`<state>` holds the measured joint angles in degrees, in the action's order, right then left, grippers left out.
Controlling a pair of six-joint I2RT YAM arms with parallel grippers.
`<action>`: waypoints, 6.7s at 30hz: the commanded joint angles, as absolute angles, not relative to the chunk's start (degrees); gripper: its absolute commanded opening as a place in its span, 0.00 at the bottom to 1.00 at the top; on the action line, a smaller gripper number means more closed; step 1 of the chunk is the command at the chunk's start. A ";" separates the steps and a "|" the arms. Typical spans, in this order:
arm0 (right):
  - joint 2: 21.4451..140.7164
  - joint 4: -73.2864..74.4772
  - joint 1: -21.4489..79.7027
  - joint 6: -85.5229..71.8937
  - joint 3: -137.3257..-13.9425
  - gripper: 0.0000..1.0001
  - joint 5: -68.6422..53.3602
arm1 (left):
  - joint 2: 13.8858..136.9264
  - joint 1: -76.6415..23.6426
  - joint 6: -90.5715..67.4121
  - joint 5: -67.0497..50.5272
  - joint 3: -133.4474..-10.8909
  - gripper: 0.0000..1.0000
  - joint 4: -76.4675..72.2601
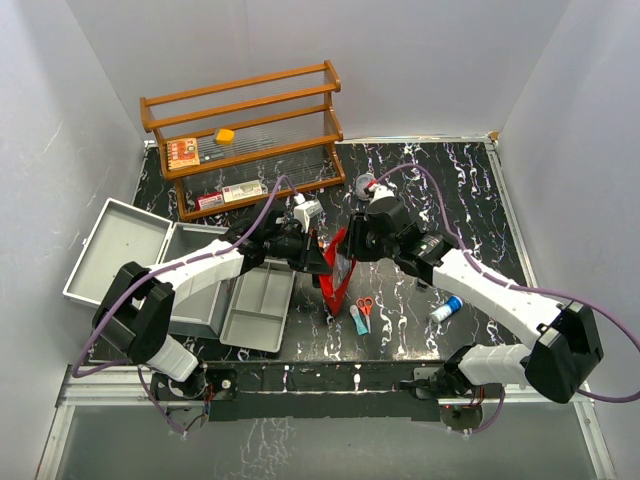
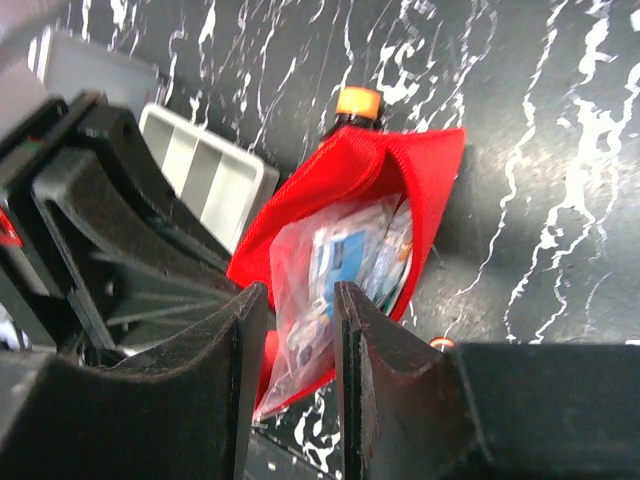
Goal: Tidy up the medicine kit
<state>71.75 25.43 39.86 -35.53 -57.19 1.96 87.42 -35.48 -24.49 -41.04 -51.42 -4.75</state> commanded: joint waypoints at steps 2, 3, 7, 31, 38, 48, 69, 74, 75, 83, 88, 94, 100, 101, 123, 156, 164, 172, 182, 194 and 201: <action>70.30 21.50 39.89 -33.48 -54.92 0.29 -5.96 | 85.67 -35.68 -25.05 -42.10 -52.83 0.00 -6.86; 70.58 21.41 39.88 -33.60 -54.71 0.27 -5.89 | 85.57 -35.68 -25.05 -42.16 -52.82 0.00 -6.86; 72.62 23.16 39.90 -35.61 -54.90 0.21 -2.32 | 85.56 -35.68 -25.13 -42.25 -53.09 0.00 -6.56; 75.77 13.16 39.85 -54.30 -51.44 0.00 5.05 | 82.63 -35.68 -29.18 -50.09 -51.53 0.00 -13.38; 71.19 13.60 39.82 -49.12 -51.77 0.19 0.32 | 82.37 -35.69 -27.34 -45.19 -52.29 0.00 -9.76; 66.27 27.48 39.80 -40.28 -53.90 0.30 -2.16 | 83.73 -35.68 -27.51 -44.04 -52.97 0.00 -10.49; 73.64 26.64 39.89 -36.54 -53.85 0.06 -6.37 | 85.10 -35.73 -29.50 -45.70 -53.29 0.00 -13.04; 72.38 25.86 39.84 -36.74 -53.42 0.06 -4.84 | 85.08 -35.68 -30.41 -45.96 -52.73 0.00 -13.88; 71.52 25.95 39.84 -36.64 -53.36 0.06 -4.73 | 85.13 -35.68 -30.14 -45.37 -52.87 0.00 -13.14; 57.53 29.08 39.85 -37.04 -50.87 0.23 -0.37 | 84.49 -35.68 -29.17 -41.11 -52.21 0.00 -11.19; 53.09 36.15 39.89 -39.93 -50.49 0.30 3.66 | 84.56 -35.68 -29.74 -38.26 -52.20 0.00 -11.25; 49.30 41.27 39.89 -42.65 -45.01 0.31 11.08 | 82.44 -35.68 -29.76 -36.36 -52.21 0.00 -11.33; 51.71 39.00 40.22 -43.32 -40.03 0.35 8.29 | 78.88 -35.73 -28.10 -33.11 -51.80 0.00 -9.77; 52.22 38.24 40.39 -43.35 -39.32 0.35 7.67 | 78.69 -35.69 -27.98 -32.71 -51.59 0.00 -9.80; 72.06 29.60 53.43 -46.28 -37.76 0.34 9.35 | 71.94 -33.78 -30.65 -25.45 -48.83 0.00 -11.22; 77.90 31.91 54.18 -46.94 -42.27 0.21 13.41 | 70.66 -32.28 -31.49 -26.14 -48.07 0.00 -12.09; 76.47 28.88 54.20 -46.25 -41.62 0.21 10.01 | 68.42 -32.09 -31.12 -22.78 -47.72 0.00 -10.96; 79.41 30.17 54.19 -47.22 -41.79 0.28 10.75 | 65.23 -31.97 -30.67 -16.42 -46.57 0.00 -9.14; 85.08 36.60 56.42 -51.68 -47.09 0.28 16.33 | 64.22 -31.82 -30.85 -15.38 -46.24 0.00 -9.02; 94.05 49.84 61.65 -58.00 -54.87 0.15 28.45 | 63.11 -31.65 -30.07 -13.73 -46.05 0.00 -7.85; 84.63 45.20 61.68 -57.70 -53.59 0.16 30.16 | 63.05 -31.55 -29.88 -13.97 -45.81 0.00 -7.38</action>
